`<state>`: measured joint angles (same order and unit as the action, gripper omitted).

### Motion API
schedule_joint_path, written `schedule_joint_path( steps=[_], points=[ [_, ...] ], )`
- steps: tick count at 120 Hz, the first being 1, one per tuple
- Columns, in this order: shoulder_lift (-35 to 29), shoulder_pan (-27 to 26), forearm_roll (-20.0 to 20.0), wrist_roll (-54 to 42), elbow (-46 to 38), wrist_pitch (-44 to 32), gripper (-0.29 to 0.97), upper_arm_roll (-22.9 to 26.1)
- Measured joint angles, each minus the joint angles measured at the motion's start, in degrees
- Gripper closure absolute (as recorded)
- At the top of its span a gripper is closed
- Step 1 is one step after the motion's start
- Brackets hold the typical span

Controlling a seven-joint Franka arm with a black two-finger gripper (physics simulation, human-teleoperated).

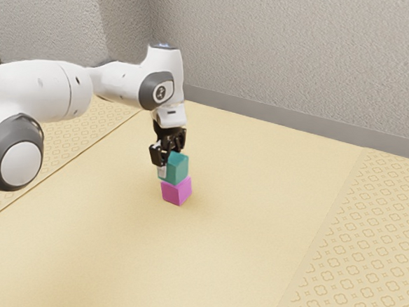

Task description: Pick up the blue block with one arm, and put the blue block on the pink block with one arm

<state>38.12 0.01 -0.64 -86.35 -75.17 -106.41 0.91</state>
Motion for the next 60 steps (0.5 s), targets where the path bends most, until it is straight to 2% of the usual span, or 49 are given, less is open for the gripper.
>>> schedule_joint_path(
  steps=[28, 60],
  points=[
    [1.35, 0.42, -0.24, -4.53, 2.26, -0.15, 0.32, -0.01],
    [2.03, 1.15, -0.52, -4.4, 3.58, -0.31, 0.31, -0.08]
  ],
)
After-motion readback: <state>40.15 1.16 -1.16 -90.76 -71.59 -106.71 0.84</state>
